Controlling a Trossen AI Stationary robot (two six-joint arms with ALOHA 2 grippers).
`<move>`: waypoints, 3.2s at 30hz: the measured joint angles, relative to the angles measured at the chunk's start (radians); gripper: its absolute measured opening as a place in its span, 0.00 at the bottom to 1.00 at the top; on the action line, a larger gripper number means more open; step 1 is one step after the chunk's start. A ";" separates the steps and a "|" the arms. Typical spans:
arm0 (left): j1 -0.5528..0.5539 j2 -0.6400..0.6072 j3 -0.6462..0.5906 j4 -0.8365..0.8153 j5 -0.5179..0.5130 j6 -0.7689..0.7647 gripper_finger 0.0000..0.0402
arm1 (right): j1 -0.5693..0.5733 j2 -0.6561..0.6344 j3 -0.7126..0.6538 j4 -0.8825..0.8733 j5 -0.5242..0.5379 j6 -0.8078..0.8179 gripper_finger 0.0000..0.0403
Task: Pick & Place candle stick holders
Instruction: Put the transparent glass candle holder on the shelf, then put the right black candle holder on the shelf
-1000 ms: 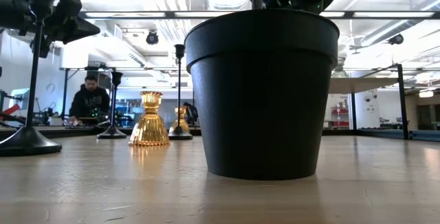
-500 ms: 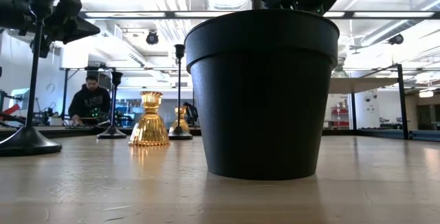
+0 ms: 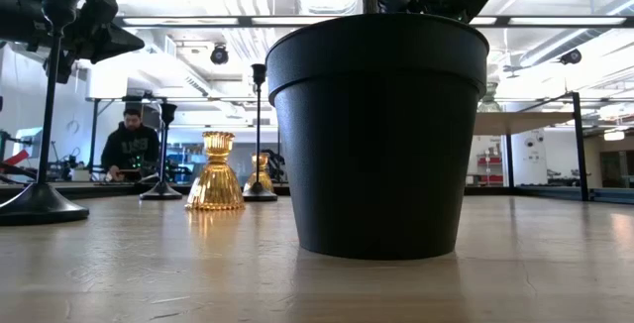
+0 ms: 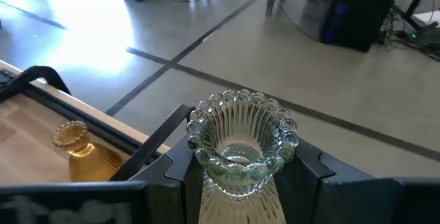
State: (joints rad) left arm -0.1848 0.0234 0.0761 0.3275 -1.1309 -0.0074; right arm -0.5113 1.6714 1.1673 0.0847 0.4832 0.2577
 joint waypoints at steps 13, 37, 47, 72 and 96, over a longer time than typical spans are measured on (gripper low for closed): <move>0.000 0.000 0.000 0.000 0.000 0.000 0.03 | -0.017 0.000 -0.003 -0.002 -0.071 -0.027 0.32; 0.000 0.000 0.000 0.000 0.000 0.000 0.03 | -0.017 0.000 -0.004 -0.002 -0.100 -0.052 0.42; 0.000 0.000 0.000 0.000 0.000 0.000 0.03 | -0.017 0.000 -0.004 -0.002 -0.100 -0.061 0.59; 0.000 0.000 0.000 0.000 0.000 0.000 0.03 | -0.019 -0.001 0.132 -0.084 -0.080 -0.210 0.64; 0.000 0.000 0.000 0.000 0.000 0.000 0.03 | -0.018 -0.256 0.280 -0.107 -0.190 -0.365 0.56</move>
State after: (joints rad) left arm -0.1849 0.0231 0.0761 0.3271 -1.1309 -0.0074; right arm -0.5297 1.4159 1.4471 -0.0227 0.2929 -0.1078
